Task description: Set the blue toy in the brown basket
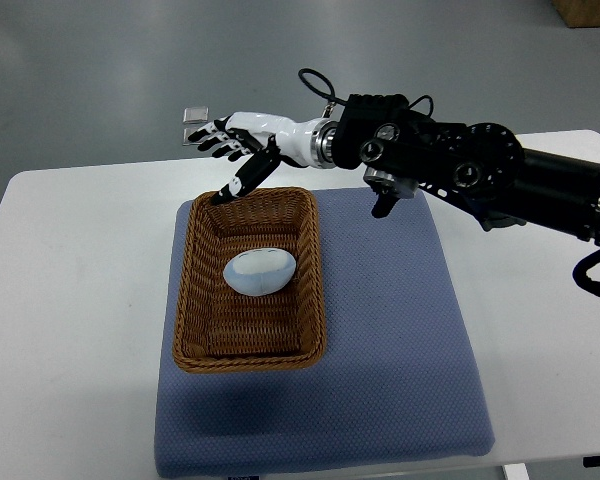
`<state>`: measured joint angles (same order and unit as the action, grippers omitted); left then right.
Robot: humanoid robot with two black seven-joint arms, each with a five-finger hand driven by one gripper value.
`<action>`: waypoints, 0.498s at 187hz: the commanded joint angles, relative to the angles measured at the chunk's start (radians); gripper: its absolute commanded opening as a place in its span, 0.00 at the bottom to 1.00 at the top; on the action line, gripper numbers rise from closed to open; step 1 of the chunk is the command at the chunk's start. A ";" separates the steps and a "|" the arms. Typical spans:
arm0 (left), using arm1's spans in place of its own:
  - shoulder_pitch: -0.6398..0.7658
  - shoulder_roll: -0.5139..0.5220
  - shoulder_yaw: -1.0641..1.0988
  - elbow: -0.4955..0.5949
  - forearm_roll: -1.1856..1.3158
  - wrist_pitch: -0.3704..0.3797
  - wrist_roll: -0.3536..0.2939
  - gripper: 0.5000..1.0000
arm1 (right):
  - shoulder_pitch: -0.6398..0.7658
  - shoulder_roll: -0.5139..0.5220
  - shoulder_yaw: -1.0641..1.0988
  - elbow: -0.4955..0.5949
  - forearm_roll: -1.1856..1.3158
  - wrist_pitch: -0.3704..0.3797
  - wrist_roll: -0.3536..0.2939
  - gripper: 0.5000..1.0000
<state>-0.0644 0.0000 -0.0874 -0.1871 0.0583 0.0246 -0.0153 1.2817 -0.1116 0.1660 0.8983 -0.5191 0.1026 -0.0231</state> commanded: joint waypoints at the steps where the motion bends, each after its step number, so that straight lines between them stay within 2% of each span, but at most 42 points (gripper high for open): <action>1: 0.000 0.000 0.000 0.000 0.000 0.000 0.000 1.00 | -0.091 -0.049 0.138 -0.006 0.025 0.000 0.014 0.82; 41: 0.000 0.000 0.003 0.001 0.000 0.000 0.000 1.00 | -0.303 -0.057 0.503 -0.067 0.037 0.002 0.066 0.82; 71: 0.000 0.000 0.006 0.000 0.000 0.000 0.000 1.00 | -0.440 -0.040 0.780 -0.096 0.099 0.002 0.135 0.82; 93: 0.000 0.000 0.008 -0.002 0.000 0.000 0.000 1.00 | -0.510 0.026 0.879 -0.122 0.208 0.005 0.184 0.82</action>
<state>-0.0644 0.0000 -0.0812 -0.1872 0.0583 0.0246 -0.0153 0.8272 -0.1344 0.9694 0.7988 -0.3922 0.1050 0.1233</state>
